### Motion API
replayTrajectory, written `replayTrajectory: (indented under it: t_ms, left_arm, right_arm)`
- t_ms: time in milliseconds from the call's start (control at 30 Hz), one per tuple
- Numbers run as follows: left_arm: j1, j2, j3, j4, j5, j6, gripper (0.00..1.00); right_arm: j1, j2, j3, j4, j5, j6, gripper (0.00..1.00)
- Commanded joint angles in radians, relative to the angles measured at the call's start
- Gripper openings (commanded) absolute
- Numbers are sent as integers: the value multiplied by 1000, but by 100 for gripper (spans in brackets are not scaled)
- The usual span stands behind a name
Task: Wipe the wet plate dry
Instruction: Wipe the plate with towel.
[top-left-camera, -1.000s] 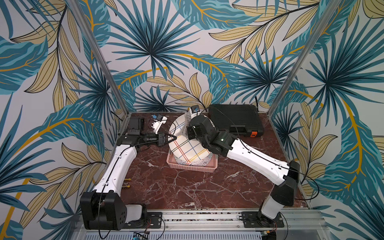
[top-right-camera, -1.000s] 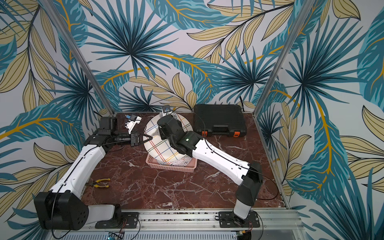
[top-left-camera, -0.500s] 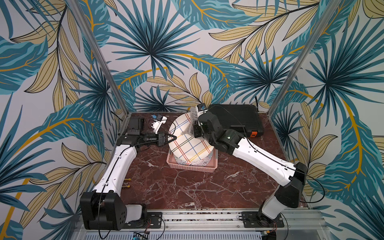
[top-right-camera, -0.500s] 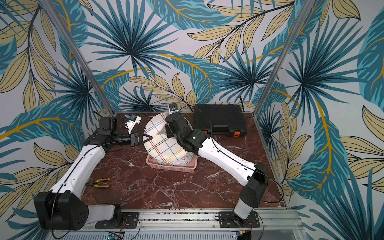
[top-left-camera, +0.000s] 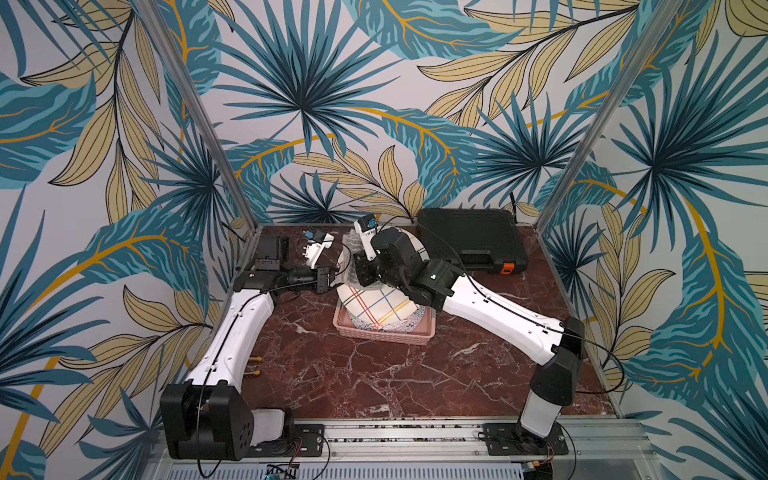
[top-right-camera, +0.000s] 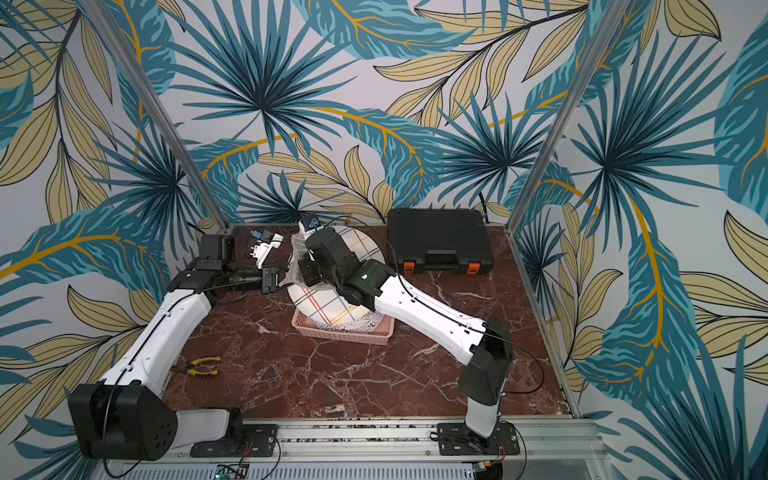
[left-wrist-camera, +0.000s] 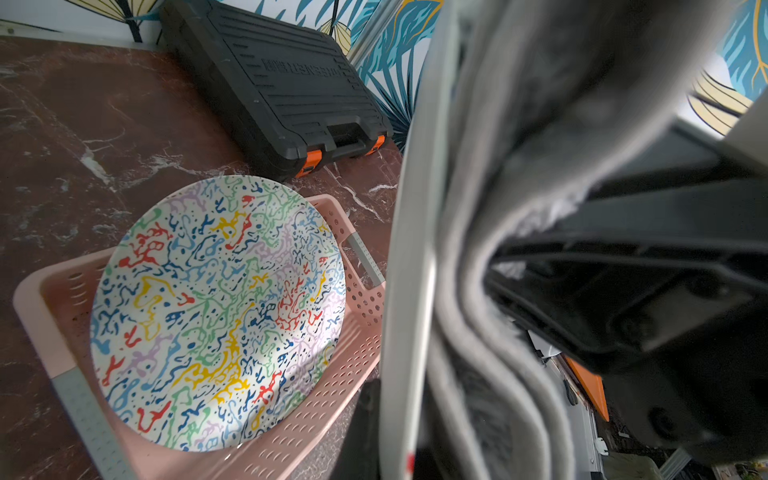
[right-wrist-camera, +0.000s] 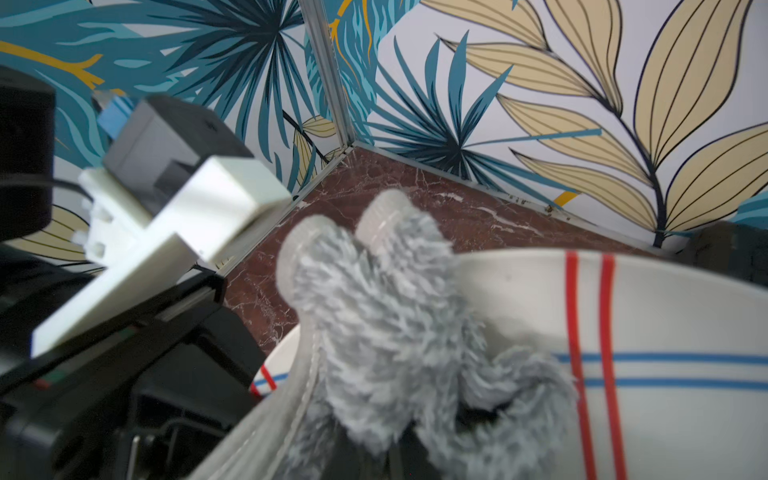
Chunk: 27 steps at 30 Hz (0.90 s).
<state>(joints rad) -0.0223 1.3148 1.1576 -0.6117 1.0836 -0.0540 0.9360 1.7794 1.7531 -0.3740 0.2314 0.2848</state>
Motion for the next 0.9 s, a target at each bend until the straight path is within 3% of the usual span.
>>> replayTrajectory:
  t_ms: [0,367,600,767,867]
  left_arm:
    - [-5,-26,13,63,100,17,0]
    - [-5,-37,14,63,110,13,0]
    - [-5,-39,14,67,114,9,0]
    - [-5,-39,14,67,106,9,0]
    - [-5,-37,13,75,102,2,0]
  right_arm:
    - [-1,-31,-116,-14,-37,47,0]
    - [-112,-239,-383,-17,183,127,0]
    - [-183,-305,-422,-51,255,67,0]
    - [-159,-277,-408,-33,139,53,0]
    - [-65,-230,-396,21,110,43,0]
